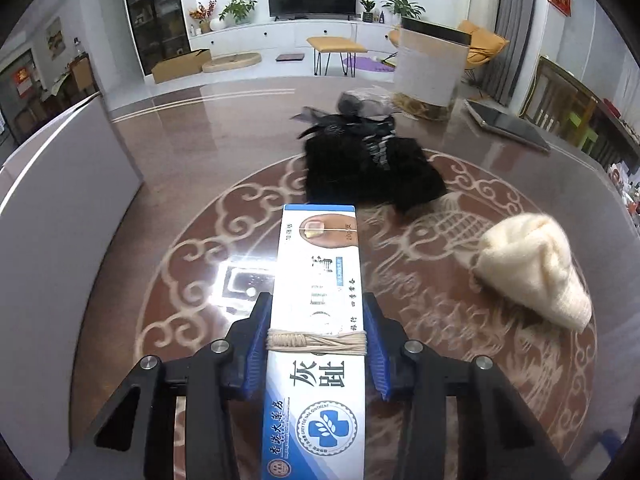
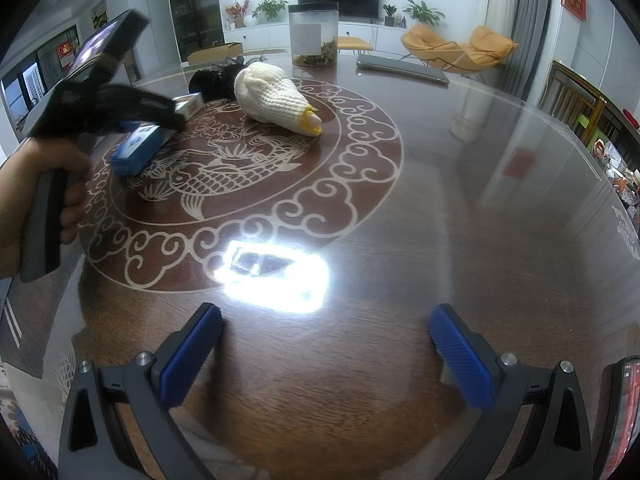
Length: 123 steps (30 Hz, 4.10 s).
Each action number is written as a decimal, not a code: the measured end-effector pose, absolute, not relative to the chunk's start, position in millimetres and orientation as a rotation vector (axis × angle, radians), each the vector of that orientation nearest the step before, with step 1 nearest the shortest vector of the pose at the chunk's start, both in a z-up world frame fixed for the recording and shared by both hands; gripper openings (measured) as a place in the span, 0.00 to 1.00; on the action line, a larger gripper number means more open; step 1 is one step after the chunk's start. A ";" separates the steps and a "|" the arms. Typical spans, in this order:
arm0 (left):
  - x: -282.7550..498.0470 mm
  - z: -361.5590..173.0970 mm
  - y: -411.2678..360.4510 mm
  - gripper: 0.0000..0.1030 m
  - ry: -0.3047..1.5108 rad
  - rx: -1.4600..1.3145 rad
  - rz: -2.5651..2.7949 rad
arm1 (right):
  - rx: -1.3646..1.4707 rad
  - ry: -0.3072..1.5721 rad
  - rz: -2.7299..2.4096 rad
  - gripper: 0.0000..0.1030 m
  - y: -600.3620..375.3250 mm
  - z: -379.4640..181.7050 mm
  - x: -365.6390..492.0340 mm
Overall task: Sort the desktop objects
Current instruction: 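Lower the left tool onto the white-and-blue printed box and close it, then lift the box with the left tool while the right tool approaches the cream knitted object, then close the right tool on the cream knitted object and lift it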
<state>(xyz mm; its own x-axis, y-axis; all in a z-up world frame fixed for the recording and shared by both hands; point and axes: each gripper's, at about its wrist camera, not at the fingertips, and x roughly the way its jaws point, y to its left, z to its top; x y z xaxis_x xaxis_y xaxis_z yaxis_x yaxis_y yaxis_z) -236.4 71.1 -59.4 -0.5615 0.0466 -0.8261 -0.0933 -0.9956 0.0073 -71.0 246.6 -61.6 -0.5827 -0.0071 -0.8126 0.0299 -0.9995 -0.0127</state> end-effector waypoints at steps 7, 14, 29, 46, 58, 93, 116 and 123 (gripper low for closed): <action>-187.2 -59.4 24.6 0.42 0.094 -1.406 2.693 | 1.425 0.039 -2.776 1.00 246.8 -61.5 -70.9; -134.1 -58.3 -15.5 0.43 0.111 -1.397 2.666 | 1.425 0.039 -2.776 1.00 246.7 -61.5 -70.9; -119.5 -69.0 -28.8 1.00 0.103 -1.393 2.680 | 1.425 0.039 -2.776 1.00 246.6 -61.4 -70.7; -117.2 -68.8 -29.5 1.00 0.104 -1.390 2.682 | 1.424 0.040 -2.776 1.00 246.3 -61.3 -70.9; -117.8 -68.9 -29.9 1.00 0.103 -1.388 2.681 | 1.382 -0.014 -2.660 1.00 242.4 -36.6 -119.0; -117.5 -69.3 -30.1 1.00 0.103 -1.387 2.681 | 1.223 0.181 -2.600 0.45 195.9 -26.6 -100.3; -117.8 -69.4 -30.1 1.00 0.103 -1.386 2.681 | 1.413 0.168 -2.621 0.88 163.8 -43.1 -220.4; -117.3 -69.2 -30.3 1.00 0.102 -1.386 2.681 | 1.379 0.058 -2.619 0.38 169.6 -44.5 -226.0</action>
